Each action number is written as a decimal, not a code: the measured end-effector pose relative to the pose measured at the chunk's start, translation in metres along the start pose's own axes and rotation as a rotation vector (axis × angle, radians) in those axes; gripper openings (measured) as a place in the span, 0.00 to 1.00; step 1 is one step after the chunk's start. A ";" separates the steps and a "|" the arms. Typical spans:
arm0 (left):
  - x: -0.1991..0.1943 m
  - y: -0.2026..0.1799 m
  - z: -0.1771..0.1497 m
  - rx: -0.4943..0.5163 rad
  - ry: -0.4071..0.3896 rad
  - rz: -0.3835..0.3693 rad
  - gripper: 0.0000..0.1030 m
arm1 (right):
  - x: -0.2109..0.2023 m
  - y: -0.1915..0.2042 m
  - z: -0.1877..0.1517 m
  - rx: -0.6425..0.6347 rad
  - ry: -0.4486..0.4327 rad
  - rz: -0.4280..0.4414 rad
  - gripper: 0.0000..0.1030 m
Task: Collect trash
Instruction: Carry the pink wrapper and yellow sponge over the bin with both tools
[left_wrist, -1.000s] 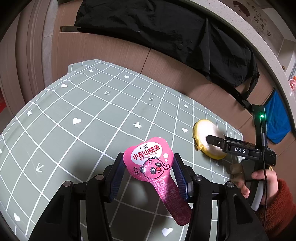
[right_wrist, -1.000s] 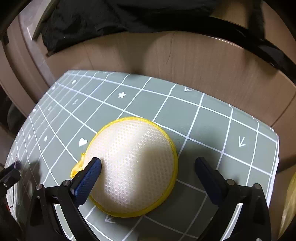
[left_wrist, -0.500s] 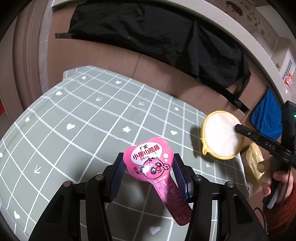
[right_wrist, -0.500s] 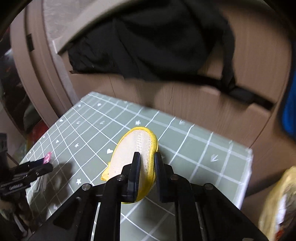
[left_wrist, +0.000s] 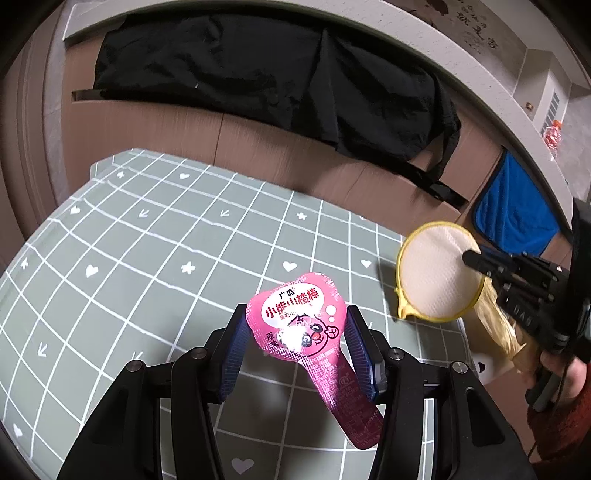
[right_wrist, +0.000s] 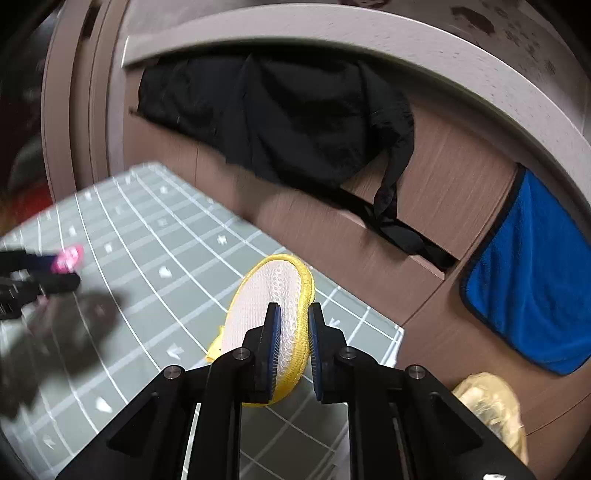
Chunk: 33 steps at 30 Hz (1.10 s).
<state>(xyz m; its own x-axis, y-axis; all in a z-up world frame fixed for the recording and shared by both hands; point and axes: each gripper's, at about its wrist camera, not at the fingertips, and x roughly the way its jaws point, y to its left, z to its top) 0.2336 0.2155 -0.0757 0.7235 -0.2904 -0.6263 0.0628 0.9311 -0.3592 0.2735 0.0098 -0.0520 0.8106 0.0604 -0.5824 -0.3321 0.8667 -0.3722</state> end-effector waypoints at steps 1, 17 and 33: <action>0.001 0.001 -0.001 -0.002 0.004 0.002 0.51 | 0.001 0.004 -0.004 -0.016 0.010 0.001 0.13; -0.006 0.017 0.000 -0.018 0.004 0.041 0.51 | 0.020 0.027 -0.013 0.156 0.089 0.332 0.15; 0.000 -0.138 0.035 0.206 -0.104 -0.041 0.51 | -0.052 -0.077 -0.030 0.331 -0.147 0.256 0.13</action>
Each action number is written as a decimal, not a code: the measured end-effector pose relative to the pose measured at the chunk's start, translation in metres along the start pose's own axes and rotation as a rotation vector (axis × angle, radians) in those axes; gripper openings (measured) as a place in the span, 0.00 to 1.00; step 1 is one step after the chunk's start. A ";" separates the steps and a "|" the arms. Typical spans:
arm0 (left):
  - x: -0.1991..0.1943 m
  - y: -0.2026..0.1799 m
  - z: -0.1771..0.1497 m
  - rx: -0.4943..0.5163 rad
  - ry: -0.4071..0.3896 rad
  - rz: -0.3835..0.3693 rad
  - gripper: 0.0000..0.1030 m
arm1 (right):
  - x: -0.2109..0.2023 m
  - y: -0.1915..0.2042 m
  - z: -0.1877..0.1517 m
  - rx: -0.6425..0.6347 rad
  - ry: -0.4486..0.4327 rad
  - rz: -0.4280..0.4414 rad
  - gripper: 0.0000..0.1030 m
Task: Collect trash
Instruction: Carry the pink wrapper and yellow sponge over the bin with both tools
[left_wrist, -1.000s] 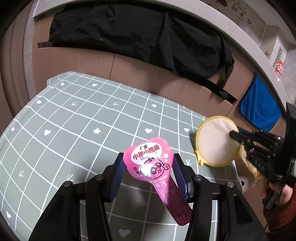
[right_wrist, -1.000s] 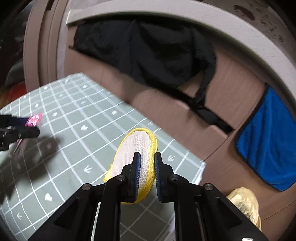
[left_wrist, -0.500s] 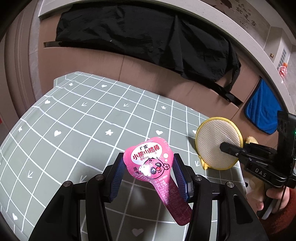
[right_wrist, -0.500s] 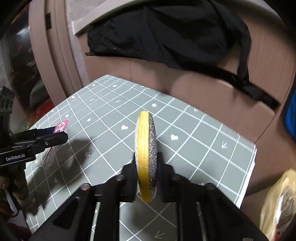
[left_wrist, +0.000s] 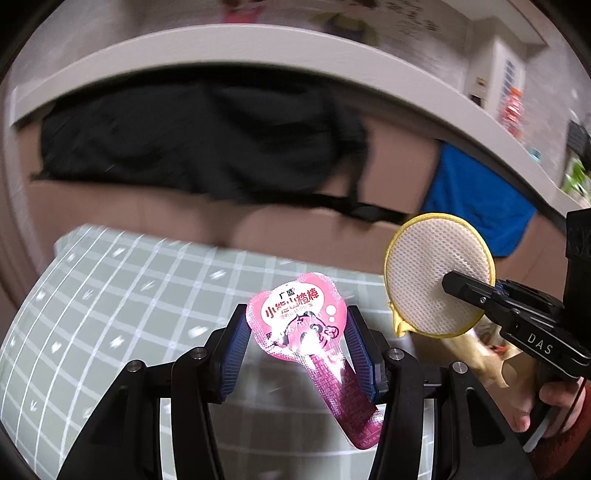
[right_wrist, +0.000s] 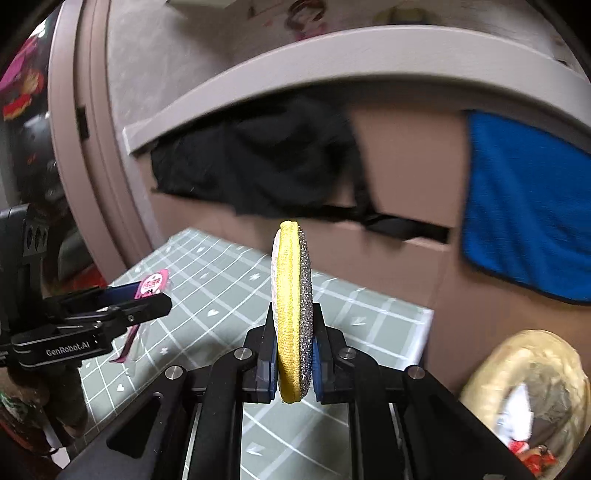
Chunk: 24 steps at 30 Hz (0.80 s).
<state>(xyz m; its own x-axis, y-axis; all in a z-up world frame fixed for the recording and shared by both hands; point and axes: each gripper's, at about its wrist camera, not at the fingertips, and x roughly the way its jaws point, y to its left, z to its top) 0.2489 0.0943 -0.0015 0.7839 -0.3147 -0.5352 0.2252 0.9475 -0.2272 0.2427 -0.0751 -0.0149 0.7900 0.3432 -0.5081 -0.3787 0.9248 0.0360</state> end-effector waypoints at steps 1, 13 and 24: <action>0.003 -0.014 0.003 0.018 -0.004 -0.013 0.51 | -0.011 -0.011 -0.001 0.015 -0.017 -0.013 0.13; 0.069 -0.173 0.000 0.169 0.039 -0.246 0.51 | -0.117 -0.145 -0.039 0.159 -0.101 -0.278 0.13; 0.142 -0.252 -0.025 0.201 0.175 -0.360 0.51 | -0.128 -0.222 -0.078 0.295 -0.047 -0.355 0.13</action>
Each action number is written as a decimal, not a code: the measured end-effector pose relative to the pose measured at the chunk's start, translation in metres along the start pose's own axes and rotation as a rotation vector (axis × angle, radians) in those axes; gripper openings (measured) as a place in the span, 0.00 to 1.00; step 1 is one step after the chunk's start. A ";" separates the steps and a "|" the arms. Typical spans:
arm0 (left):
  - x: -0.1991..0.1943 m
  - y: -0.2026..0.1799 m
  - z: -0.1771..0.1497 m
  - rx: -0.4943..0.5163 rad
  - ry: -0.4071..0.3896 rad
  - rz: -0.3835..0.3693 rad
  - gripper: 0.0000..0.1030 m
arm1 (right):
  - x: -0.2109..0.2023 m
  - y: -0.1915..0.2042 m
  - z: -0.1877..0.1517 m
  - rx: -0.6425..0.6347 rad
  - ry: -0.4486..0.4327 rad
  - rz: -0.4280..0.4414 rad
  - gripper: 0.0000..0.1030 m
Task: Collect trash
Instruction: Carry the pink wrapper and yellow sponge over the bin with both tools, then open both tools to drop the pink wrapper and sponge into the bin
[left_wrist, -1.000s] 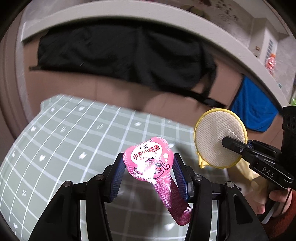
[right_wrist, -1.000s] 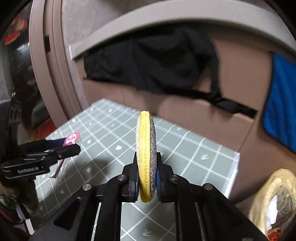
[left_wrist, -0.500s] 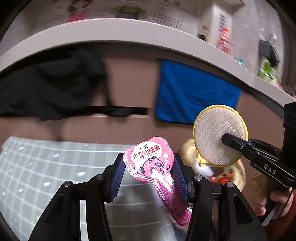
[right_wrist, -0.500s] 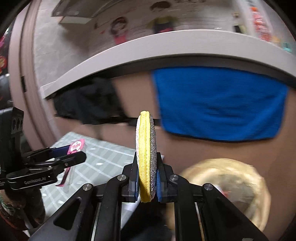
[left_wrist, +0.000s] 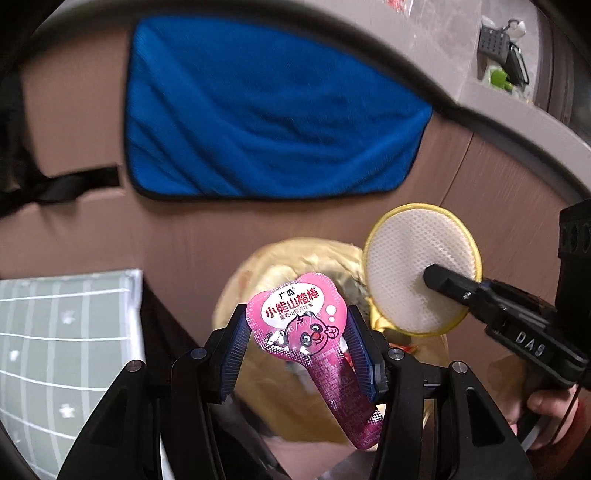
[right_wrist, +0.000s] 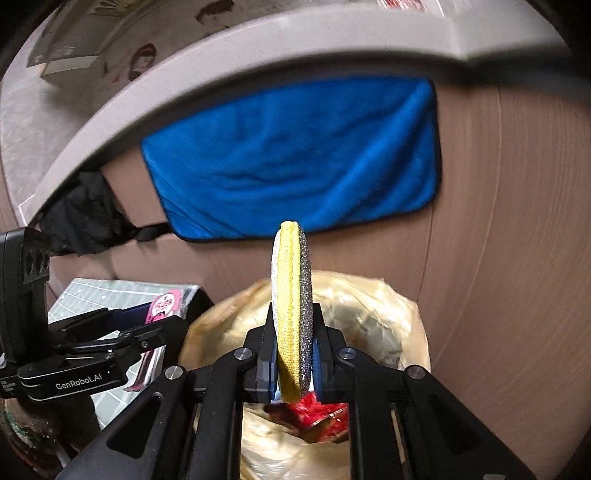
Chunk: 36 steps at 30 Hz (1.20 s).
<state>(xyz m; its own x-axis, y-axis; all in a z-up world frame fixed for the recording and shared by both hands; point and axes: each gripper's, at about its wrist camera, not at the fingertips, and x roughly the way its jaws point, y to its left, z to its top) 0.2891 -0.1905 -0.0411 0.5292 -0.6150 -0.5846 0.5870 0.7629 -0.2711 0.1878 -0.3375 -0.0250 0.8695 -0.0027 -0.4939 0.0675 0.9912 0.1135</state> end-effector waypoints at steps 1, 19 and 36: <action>0.008 -0.001 0.000 0.001 0.016 -0.011 0.51 | 0.006 -0.005 -0.003 0.005 0.016 -0.006 0.13; 0.072 0.003 -0.006 -0.024 0.152 -0.029 0.57 | 0.073 -0.051 -0.043 0.097 0.197 -0.027 0.14; -0.003 0.007 -0.016 -0.048 0.033 0.136 0.69 | 0.033 -0.050 -0.048 0.172 0.136 0.021 0.52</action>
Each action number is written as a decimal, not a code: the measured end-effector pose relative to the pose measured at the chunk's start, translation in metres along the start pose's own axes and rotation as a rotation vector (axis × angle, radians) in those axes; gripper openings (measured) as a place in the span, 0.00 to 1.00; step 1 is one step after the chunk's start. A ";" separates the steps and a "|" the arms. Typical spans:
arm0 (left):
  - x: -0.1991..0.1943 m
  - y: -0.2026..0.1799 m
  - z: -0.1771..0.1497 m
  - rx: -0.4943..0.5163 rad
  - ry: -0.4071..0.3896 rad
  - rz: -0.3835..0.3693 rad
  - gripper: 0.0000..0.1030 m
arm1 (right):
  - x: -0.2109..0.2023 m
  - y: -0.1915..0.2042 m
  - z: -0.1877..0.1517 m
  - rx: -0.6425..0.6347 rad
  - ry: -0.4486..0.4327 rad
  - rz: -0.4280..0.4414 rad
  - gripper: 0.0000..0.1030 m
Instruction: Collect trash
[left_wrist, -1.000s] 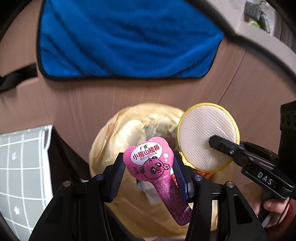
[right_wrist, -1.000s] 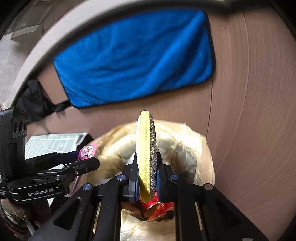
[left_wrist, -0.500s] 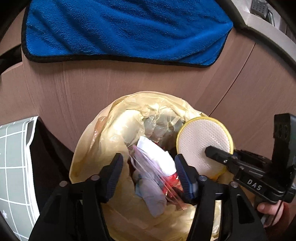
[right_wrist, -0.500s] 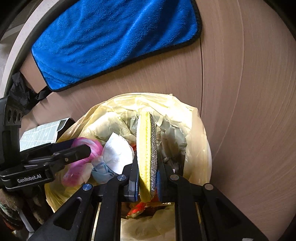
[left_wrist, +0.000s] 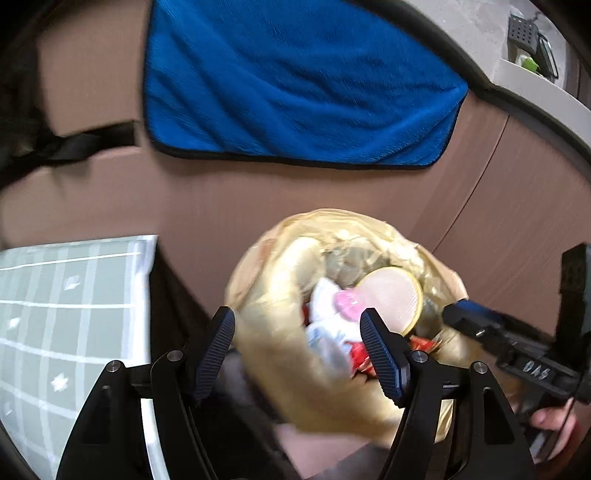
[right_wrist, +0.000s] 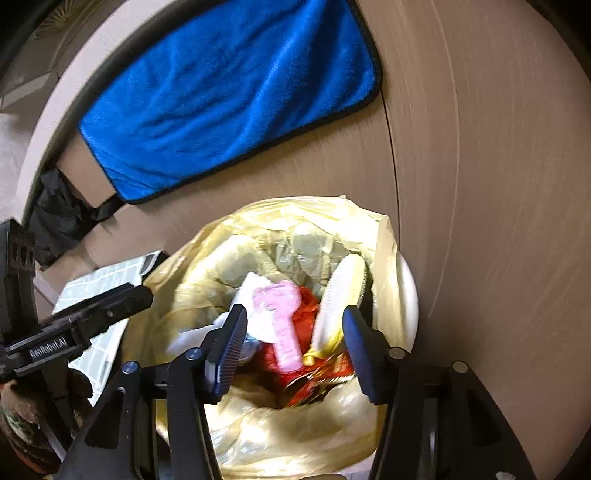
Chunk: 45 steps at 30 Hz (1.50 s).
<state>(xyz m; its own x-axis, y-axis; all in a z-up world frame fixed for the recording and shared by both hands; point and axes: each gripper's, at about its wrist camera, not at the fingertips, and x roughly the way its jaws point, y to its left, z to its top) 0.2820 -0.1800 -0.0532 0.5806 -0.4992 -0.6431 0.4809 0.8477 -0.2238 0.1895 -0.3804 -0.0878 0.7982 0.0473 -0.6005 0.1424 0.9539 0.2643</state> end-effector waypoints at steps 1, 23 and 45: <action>-0.007 0.001 -0.005 0.001 -0.010 0.013 0.69 | -0.005 0.003 -0.002 -0.004 -0.006 0.009 0.53; -0.249 0.007 -0.155 -0.006 -0.268 0.382 0.68 | -0.170 0.152 -0.136 -0.308 -0.182 0.046 0.60; -0.352 0.005 -0.206 -0.070 -0.415 0.438 0.68 | -0.232 0.219 -0.184 -0.390 -0.267 0.109 0.61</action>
<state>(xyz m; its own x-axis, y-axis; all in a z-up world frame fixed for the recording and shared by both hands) -0.0556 0.0367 0.0214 0.9292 -0.1178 -0.3503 0.1035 0.9929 -0.0593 -0.0726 -0.1276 -0.0293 0.9259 0.1237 -0.3569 -0.1396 0.9900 -0.0189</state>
